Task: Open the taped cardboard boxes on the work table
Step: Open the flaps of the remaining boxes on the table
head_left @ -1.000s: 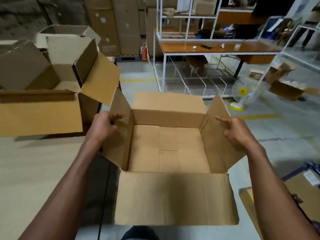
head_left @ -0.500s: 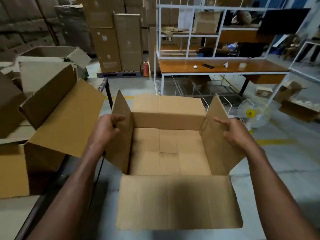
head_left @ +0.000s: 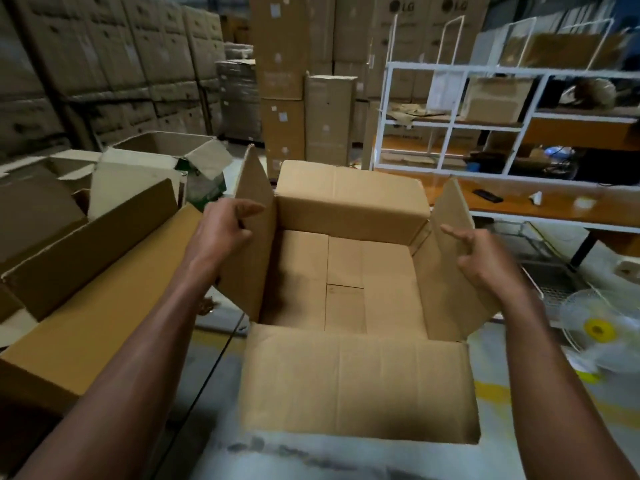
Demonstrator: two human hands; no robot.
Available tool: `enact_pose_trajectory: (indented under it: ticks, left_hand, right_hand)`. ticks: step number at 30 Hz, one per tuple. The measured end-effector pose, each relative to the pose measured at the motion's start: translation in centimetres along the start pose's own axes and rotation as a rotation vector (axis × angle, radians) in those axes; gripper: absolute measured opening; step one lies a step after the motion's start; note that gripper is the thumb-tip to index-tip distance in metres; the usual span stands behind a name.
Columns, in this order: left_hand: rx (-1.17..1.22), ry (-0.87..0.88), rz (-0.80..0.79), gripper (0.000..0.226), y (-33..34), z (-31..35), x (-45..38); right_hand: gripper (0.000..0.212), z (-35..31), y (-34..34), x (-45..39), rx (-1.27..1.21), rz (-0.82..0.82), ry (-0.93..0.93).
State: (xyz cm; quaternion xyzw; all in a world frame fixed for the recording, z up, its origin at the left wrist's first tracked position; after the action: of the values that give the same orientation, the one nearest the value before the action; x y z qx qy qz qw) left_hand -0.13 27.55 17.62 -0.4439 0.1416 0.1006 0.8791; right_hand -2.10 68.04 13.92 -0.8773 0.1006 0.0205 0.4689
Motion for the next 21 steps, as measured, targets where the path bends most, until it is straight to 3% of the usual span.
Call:
enact_pose_trajectory:
  ticks: [9,21]
  left_hand:
    - [-0.105,-0.039,0.281,0.05,-6.8,2.8,-8.6]
    - [-0.256,-0.228,0.601,0.05,-17.6,-3.2,-11.0]
  right_hand:
    - [0.071,-8.1,-3.1,-15.4,-0.074,0.021,-0.287]
    - [0.07,-29.7,1.2,-26.2,-0.127,-0.073,-0.737]
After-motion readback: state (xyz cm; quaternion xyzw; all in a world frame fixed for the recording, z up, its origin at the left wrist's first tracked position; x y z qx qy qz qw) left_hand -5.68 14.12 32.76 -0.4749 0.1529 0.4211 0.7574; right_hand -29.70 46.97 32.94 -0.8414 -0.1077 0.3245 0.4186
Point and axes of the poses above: each hand's wrist, its own x-axis away from the middle knuckle, its own y-axis out of the palm, z = x × y, the point moved 6 cm from there along -x, towards the middle knuckle, and after that the axes turned 4 degrees about -z, right-handed, at the moved point
